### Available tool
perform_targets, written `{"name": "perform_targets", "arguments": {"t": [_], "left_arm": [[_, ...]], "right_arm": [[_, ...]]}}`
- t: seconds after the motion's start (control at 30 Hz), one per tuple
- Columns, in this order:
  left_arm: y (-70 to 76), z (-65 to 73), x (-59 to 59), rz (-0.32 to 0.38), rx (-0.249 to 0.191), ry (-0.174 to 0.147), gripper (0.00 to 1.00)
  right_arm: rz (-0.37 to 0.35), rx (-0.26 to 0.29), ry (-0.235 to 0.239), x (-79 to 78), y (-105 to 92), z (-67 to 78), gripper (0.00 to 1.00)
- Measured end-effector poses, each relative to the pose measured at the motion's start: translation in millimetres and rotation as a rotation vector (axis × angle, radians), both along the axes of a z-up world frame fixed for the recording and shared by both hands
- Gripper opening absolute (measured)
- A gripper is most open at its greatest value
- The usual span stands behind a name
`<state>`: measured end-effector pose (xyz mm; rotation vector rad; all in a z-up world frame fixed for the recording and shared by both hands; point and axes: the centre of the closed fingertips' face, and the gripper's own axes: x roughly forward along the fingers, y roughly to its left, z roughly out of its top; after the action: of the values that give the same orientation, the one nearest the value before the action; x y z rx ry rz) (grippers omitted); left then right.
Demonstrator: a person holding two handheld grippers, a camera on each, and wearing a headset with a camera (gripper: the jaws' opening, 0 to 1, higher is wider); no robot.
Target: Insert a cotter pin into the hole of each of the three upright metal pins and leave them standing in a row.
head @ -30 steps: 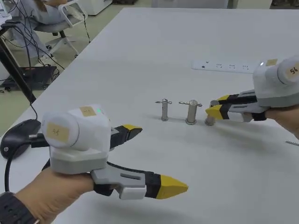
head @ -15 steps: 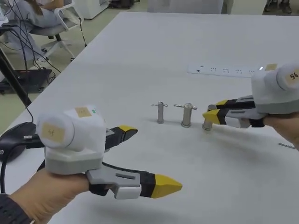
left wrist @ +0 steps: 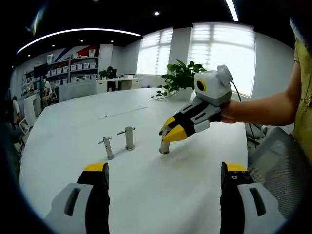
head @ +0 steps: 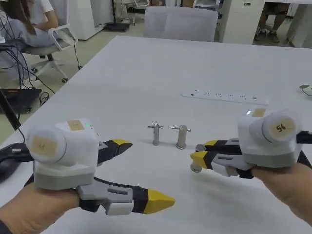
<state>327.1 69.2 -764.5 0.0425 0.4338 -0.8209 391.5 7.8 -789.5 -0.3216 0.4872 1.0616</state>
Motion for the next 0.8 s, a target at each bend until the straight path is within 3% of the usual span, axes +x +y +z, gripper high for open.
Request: {"name": "perform_targets", "arguments": {"t": [0.2, 0.3, 0.47, 0.7, 0.8], "left_arm": [[-2.1, 2.6, -5.6, -0.014, 0.005, -0.013, 0.95], [-3.2, 3.7, -9.1, -0.022, 0.007, -0.017, 0.95], [-4.4, 5.0, -12.8, -0.029, 0.009, -0.022, 0.94], [-5.2, 5.3, -18.6, -0.035, 0.013, -0.025, 0.94], [-3.8, 4.7, -20.3, -0.035, 0.014, -0.024, 0.94]], "right_arm": [[-0.041, -0.026, -0.010, -18.2, 3.6, -6.9, 0.11], [-0.085, -0.012, 0.009, -27.8, 4.8, -13.7, 0.11], [-0.099, -0.033, -0.009, -43.5, 8.1, -21.9, 0.11], [-0.163, -0.049, -0.043, -46.5, 7.9, -27.2, 0.11], [-0.197, -0.041, -0.034, -44.1, 6.5, -30.1, 0.12]]}}
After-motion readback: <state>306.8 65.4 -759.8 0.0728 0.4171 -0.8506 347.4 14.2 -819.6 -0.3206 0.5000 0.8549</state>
